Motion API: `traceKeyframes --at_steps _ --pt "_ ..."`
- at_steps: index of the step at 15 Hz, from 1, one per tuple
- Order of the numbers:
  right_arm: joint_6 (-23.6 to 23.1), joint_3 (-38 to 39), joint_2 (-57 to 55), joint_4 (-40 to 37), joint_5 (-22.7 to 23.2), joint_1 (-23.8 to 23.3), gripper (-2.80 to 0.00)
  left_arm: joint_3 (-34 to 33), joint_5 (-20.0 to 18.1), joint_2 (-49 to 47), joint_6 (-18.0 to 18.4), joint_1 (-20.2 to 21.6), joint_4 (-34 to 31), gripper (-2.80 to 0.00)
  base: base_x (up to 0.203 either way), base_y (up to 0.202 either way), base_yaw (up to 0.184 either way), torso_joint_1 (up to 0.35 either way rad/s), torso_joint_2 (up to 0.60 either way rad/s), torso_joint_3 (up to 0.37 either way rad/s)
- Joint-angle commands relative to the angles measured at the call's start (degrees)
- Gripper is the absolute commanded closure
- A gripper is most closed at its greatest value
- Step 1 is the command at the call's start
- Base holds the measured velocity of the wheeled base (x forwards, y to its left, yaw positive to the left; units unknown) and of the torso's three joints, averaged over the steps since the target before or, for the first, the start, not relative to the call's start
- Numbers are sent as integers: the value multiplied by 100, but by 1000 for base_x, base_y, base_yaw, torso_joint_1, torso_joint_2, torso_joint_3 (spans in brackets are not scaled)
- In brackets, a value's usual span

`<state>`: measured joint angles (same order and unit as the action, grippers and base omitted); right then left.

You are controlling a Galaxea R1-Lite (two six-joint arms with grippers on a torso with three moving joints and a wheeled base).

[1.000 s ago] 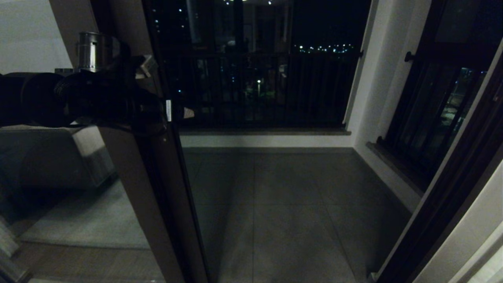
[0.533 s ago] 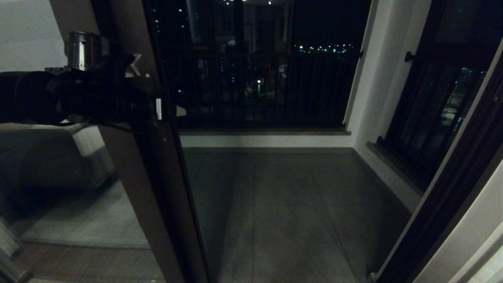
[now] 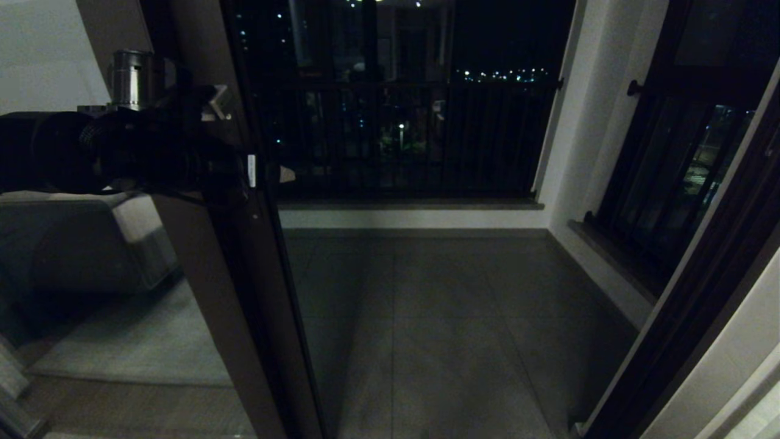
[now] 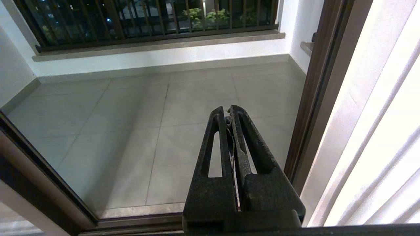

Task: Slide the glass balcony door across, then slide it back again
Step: Close the slid door

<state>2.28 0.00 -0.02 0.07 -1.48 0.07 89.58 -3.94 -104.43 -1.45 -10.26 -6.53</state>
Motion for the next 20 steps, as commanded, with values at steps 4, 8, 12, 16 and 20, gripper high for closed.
traceKeyframes --at_steps 4,8,12,16,20 --pt "1 0 -6 1 -2 -5 0 -90 25 135 13 -64 -24 -280 0 0 0 0 0 0" --pt "1 0 -6 1 -2 1 0 3 41 -33 187 -112 -6 -280 0 0 0 0 0 0" --pt "1 0 -6 1 -2 1 0 150 165 -177 215 -116 11 -280 0 0 0 0 0 0" --pt "1 0 -6 1 -2 1 0 271 149 -289 215 -116 20 -280 0 0 0 0 0 0" --pt "1 0 -6 1 -2 -4 0 460 133 -328 207 -260 -11 -280 0 0 0 0 0 0"
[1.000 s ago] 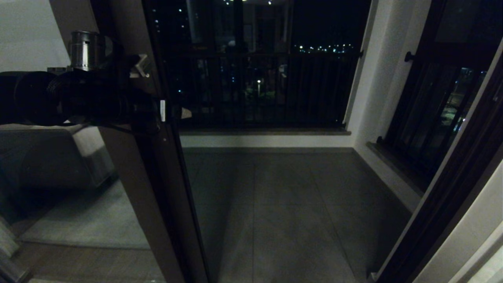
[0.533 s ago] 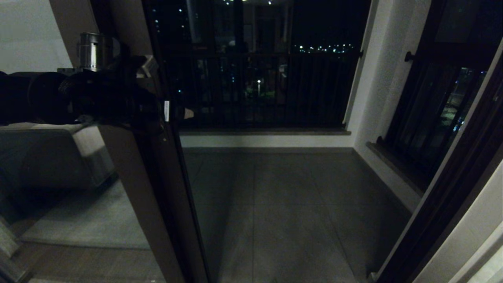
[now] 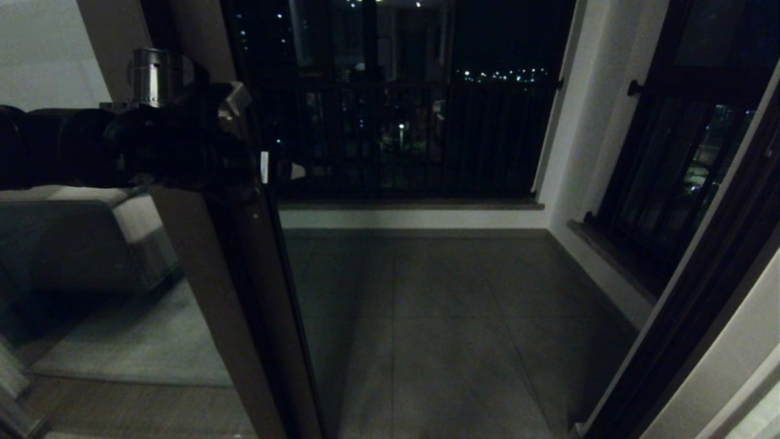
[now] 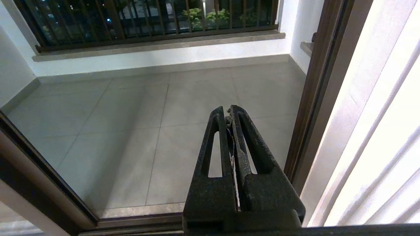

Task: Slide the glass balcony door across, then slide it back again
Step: Close the slid door

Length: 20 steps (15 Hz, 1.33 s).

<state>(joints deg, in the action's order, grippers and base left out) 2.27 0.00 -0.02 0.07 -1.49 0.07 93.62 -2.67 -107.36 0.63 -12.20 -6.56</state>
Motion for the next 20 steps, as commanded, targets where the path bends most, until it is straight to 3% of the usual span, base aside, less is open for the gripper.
traceKeyframes --at_steps 1,20 --pt "2 0 -6 1 -1 1 0 77 14 -47 -2 -89 -6 -280 0 0 0 0 0 0" --pt "2 0 -6 1 -1 1 0 157 47 -162 -11 -566 5 -280 0 0 0 0 0 0"
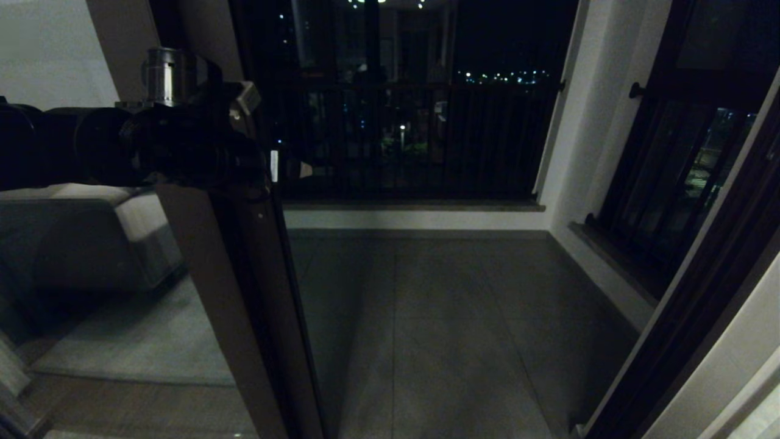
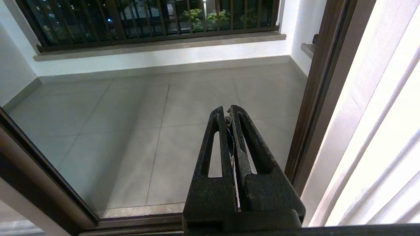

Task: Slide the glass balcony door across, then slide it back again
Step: Close the slid door

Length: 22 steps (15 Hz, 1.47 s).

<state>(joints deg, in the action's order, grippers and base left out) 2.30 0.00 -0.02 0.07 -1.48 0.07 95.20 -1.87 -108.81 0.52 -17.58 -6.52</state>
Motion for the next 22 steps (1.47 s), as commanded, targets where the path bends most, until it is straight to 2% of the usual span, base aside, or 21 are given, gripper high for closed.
traceKeyframes --at_steps 1,16,19,22 --pt "-1 0 -6 1 7 1 0 -1 -31 -19 -2 -37 2 -280 0 0 0 0 0 0" --pt "-1 0 -6 1 -2 1 0 -1 2 -35 -2 -324 28 -280 0 0 0 0 0 0" --pt "-1 0 -6 1 -2 1 0 26 210 -103 8 -474 47 -280 0 0 0 0 0 0" --pt "-1 0 -6 1 -2 1 0 96 231 -158 9 -571 81 -280 0 0 0 0 0 0"
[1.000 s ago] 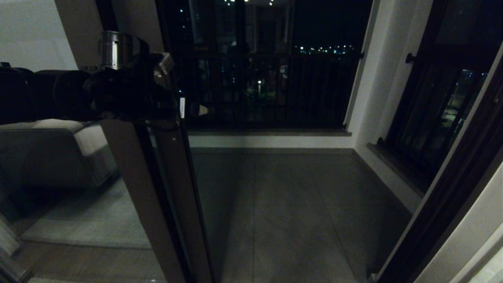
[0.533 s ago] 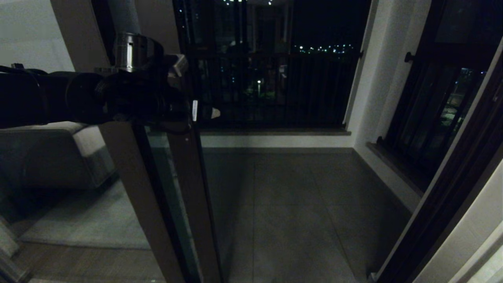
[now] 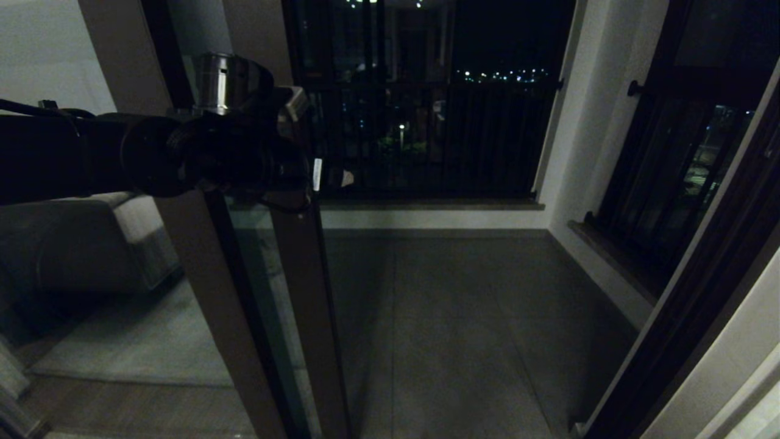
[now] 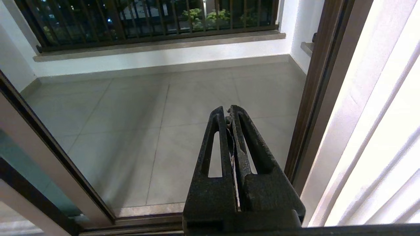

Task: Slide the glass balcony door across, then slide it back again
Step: Close the slid door

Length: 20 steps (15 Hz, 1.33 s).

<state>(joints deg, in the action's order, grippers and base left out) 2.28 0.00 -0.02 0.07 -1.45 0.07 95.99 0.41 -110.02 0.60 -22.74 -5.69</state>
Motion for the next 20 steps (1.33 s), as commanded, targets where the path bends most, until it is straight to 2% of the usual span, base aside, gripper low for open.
traceKeyframes --at_steps 1,8,20 --pt "1 0 -6 1 -4 1 0 16 11 -37 2 -101 -4 -280 0 0 0 0 0 0" --pt "1 0 -6 1 -4 1 0 24 20 -46 11 -345 -2 -280 0 0 0 0 0 0" --pt "1 0 -6 1 -4 0 0 250 29 -178 11 -535 -11 -280 0 0 0 0 0 0"
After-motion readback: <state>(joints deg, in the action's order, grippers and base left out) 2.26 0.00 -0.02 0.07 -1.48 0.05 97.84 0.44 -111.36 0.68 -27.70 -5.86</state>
